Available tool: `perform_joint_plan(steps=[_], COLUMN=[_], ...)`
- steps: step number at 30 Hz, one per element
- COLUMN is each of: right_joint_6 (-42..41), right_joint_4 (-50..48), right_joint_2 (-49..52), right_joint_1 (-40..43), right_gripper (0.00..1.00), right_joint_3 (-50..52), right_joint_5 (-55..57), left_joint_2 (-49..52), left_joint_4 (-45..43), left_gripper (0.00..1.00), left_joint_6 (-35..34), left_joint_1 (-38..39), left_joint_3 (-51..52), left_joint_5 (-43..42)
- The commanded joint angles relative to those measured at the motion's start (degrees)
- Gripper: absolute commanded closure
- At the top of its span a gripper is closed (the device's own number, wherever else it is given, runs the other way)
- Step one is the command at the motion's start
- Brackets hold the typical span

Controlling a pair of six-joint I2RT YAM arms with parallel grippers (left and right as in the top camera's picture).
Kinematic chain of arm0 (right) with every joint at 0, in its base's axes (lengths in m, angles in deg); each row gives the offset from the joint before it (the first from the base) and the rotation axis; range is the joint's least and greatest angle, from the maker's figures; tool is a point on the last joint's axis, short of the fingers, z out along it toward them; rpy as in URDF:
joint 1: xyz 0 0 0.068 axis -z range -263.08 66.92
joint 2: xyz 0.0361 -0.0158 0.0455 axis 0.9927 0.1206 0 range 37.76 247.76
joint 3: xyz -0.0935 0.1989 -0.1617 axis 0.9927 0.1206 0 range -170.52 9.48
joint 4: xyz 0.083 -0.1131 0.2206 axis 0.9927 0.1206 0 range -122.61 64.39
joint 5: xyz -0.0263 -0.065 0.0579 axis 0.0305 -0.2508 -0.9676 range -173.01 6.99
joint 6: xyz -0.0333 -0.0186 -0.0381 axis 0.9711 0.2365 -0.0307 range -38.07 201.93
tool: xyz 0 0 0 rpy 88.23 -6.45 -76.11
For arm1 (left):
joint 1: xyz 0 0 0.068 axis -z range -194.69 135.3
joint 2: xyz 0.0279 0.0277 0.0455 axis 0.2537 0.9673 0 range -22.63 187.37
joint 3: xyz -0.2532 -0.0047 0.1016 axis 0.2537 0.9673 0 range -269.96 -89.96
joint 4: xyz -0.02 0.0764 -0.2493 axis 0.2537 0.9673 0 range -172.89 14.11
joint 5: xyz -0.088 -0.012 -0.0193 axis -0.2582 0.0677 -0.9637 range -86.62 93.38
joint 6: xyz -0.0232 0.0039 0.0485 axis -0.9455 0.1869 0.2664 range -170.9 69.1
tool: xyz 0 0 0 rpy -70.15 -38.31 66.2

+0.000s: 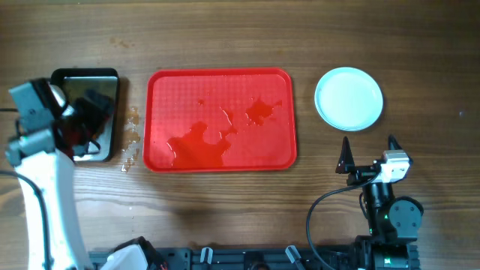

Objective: Clean dirty plates on tray and stack at the side

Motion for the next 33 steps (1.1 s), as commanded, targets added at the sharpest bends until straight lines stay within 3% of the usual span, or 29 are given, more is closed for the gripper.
perform_joint_plan(steps=[1,6,10,14,19,23,33], right_joint_6=[1.1,1.1,1.1,1.1,1.1,1.1,1.1], right_joint_4=[-0.1,-0.1,-0.1,-0.1,-0.1,-0.1,-0.1], right_joint_2=[-0.7,-0.7,-0.7,-0.7,-0.7,-0.7,-0.7], right_joint_1=[-0.3,-0.3,-0.3,-0.3,-0.3,-0.3,-0.3], right_gripper=[0.0,0.0,0.0,0.0,0.0,0.0,0.0], right_joint_3=[0.1,0.1,0.1,0.1,0.1,0.1,0.1], right_joint_5=[0.9,0.9,0.9,0.9,0.9,0.9,0.9], left_joint_2=[-8.6,-28.3,-39.0,-44.9,-50.9,-56.4,-69.6], left_joint_4=[-6.3,-15.3,-15.0,-15.0,-15.1,-16.9,-38.6], left_gripper=[0.0,0.0,0.0,0.0,0.0,0.0,0.0], left_joint_6=[6.1,10.1,10.0,11.1,22.4,21.7,21.4], left_joint_1=[6.6,15.5,16.0,16.4,17.0,17.0,20.1], left_joint_3=[12.0,28.6,32.2,32.7,36.4,41.2,57.2], left_joint_5=[4.6,5.1,5.5,5.2,-2.4,-2.8,-2.5])
